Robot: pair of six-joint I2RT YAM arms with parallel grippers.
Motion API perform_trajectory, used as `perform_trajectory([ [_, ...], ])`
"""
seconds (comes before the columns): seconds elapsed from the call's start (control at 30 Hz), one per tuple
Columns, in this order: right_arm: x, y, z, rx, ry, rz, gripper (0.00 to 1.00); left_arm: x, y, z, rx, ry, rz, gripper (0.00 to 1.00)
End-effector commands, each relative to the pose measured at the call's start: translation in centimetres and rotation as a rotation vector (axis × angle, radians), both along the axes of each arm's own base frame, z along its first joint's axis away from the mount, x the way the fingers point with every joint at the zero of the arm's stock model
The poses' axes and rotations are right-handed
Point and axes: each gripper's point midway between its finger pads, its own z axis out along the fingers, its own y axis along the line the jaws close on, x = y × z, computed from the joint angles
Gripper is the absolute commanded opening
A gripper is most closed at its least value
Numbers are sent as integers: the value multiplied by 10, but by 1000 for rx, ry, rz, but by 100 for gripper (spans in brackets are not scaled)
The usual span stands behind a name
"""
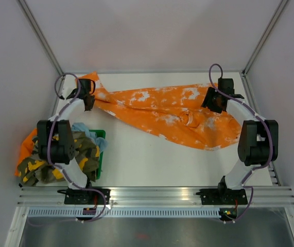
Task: Fold and stack the trousers
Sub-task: Flatten the trousers out
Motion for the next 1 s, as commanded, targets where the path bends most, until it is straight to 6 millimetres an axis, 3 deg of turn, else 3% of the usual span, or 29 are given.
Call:
perform_trajectory([
  [0.0,20,-4,8,6,-69,-55,62,-59,54,58,215,-3,80,2],
  [0.07,24,-2,7,15,-73,-51,62,-69,57,56,216,-21,61,2],
  [0.23,30,3,-6,42,-61,-46,63,-80,42,19,114,28,12,2],
  [0.47,38,-8,-34,-25,-27,-48,64,-96,51,-12,94,50,34,2],
  [0.53,50,-17,-30,-70,-35,-73,64,-105,56,-20,79,67,65,2],
  [0.7,78,-18,-28,-75,-72,-63,64,-120,65,-24,59,106,98,2],
  [0.77,83,-20,-36,-89,-61,-68,64,-118,68,-21,58,108,81,22],
  [0.8,82,-21,-41,-97,-44,-62,64,-111,70,-14,75,98,44,40],
  [0.83,81,-22,-45,-102,-32,-62,63,-106,71,-10,84,88,17,48],
  [0.93,68,-27,-60,-138,19,-61,62,-81,66,17,107,44,-110,62],
  [0.97,64,-29,-62,-148,27,-67,62,-67,69,40,141,7,-137,67],
])
